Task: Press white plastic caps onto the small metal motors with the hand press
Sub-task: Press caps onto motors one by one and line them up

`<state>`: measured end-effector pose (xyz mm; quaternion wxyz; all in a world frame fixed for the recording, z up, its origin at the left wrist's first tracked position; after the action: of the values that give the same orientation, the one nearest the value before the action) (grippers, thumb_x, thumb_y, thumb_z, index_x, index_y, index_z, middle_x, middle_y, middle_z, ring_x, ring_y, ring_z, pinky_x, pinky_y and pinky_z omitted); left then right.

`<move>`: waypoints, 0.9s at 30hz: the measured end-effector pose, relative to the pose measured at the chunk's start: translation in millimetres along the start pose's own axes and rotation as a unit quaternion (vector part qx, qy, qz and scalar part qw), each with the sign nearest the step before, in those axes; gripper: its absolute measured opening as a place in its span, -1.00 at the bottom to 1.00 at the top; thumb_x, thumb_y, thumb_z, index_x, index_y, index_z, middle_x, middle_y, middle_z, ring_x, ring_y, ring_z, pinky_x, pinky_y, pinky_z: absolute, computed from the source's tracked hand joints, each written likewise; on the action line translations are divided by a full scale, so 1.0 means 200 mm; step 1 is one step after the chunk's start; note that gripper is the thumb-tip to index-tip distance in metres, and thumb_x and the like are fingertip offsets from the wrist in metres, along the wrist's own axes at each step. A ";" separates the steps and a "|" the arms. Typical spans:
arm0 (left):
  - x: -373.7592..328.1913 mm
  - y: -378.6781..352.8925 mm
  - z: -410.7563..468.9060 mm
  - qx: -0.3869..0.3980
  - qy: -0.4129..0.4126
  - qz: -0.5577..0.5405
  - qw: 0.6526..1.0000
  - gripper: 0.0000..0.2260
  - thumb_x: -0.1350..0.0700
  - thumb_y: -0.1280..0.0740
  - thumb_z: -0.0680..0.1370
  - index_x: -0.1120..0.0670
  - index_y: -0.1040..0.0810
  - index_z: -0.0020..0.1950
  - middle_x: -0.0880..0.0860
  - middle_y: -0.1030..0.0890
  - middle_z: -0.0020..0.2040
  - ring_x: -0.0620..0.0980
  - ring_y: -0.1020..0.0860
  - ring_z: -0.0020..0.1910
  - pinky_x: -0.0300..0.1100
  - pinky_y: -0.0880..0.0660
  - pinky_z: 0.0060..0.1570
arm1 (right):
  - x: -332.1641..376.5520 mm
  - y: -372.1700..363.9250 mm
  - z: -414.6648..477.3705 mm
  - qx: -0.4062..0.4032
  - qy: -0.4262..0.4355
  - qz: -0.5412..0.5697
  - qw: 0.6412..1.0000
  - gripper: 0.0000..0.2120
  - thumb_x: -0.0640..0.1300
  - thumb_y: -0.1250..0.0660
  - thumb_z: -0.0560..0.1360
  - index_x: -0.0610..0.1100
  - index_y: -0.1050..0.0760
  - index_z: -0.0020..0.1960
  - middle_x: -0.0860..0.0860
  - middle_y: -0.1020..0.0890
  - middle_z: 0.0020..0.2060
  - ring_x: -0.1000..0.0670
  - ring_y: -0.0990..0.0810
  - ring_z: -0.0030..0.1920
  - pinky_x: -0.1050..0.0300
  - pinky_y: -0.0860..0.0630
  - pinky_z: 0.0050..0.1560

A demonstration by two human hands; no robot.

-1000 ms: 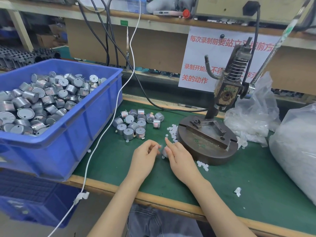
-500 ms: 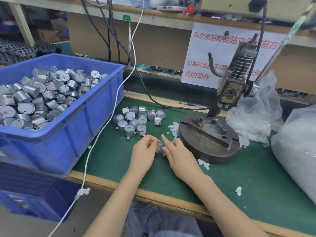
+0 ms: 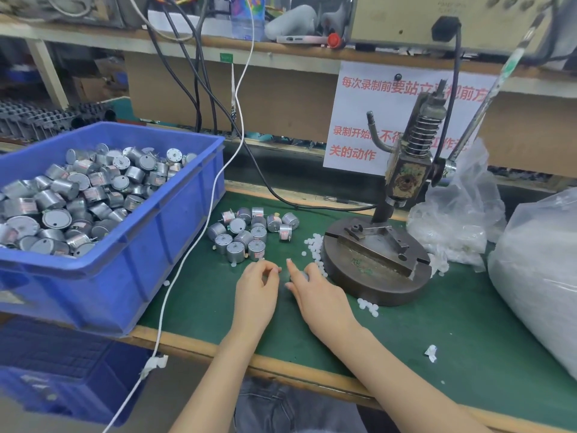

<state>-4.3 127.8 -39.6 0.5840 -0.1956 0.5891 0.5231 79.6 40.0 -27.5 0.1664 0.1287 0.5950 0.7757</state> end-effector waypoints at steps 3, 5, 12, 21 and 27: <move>-0.01 0.00 -0.01 0.011 -0.017 0.004 1.000 -0.86 0.24 -0.24 0.54 0.07 -0.54 -0.15 0.02 -0.55 -0.14 -0.04 -0.51 -0.22 -0.30 -0.43 -0.11 | -0.02 -0.01 -0.02 -0.001 -0.049 0.032 0.998 -0.51 0.10 -0.01 0.62 0.00 -0.10 0.51 -0.03 -0.43 0.06 -0.03 -0.56 -0.10 0.18 -0.31 -0.33; -0.02 -0.01 -0.02 0.033 -0.055 0.030 0.997 -0.88 0.24 -0.27 0.52 0.04 -0.54 -0.12 -0.04 -0.51 -0.14 -0.19 -0.45 -0.30 -0.46 -0.34 -0.21 | -0.05 -0.05 -0.03 0.020 -0.059 0.079 0.995 -0.52 0.10 0.08 0.63 0.05 0.00 0.52 0.02 -0.38 0.11 -0.03 -0.53 -0.01 0.18 -0.30 -0.25; -0.07 -0.10 -0.10 0.103 -0.210 0.233 0.944 -0.63 -0.09 -0.30 0.45 -0.03 -0.43 0.23 -0.09 -0.44 0.07 -0.07 -0.40 0.07 -0.25 -0.19 0.05 | -0.11 -0.03 -0.03 -0.021 -0.142 0.387 0.911 -0.72 -0.03 0.03 0.64 -0.09 -0.36 -0.11 0.08 -0.45 -0.25 -0.04 -0.47 -0.10 0.02 -0.40 0.00; -0.06 -0.06 -0.08 0.082 -0.110 0.048 0.989 -0.85 -0.01 -0.37 0.47 -0.09 -0.47 0.00 -0.17 -0.54 -0.15 -0.20 -0.50 -0.15 -0.33 -0.41 -0.12 | -0.10 -0.02 -0.07 -0.055 -0.101 0.399 0.910 -0.62 -0.08 -0.02 0.58 0.23 -0.28 0.34 0.29 -0.49 -0.06 0.18 -0.47 -0.08 0.19 -0.41 0.00; -0.03 -0.05 -0.06 0.078 -0.069 0.036 0.994 -0.94 0.03 -0.34 0.46 -0.01 -0.50 -0.13 -0.06 -0.57 -0.25 -0.20 -0.51 -0.24 -0.32 -0.43 -0.22 | -0.03 0.00 -0.08 -0.095 0.018 0.211 0.973 -0.47 -0.12 -0.25 0.46 0.05 -0.28 0.42 0.10 -0.36 0.32 0.05 -0.49 0.19 0.10 -0.53 -0.12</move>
<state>-0.7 112.2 -41.2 0.6176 -0.0913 0.5930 0.5085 78.0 23.0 -31.1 -0.0005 0.2211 0.4812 0.8483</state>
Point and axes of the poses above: each hand's wrist, its own z-axis towards the middle knuckle, its own y-axis out of the back of the hand, x = y × z, the point moved 3 cm from there along z, towards the middle knuckle
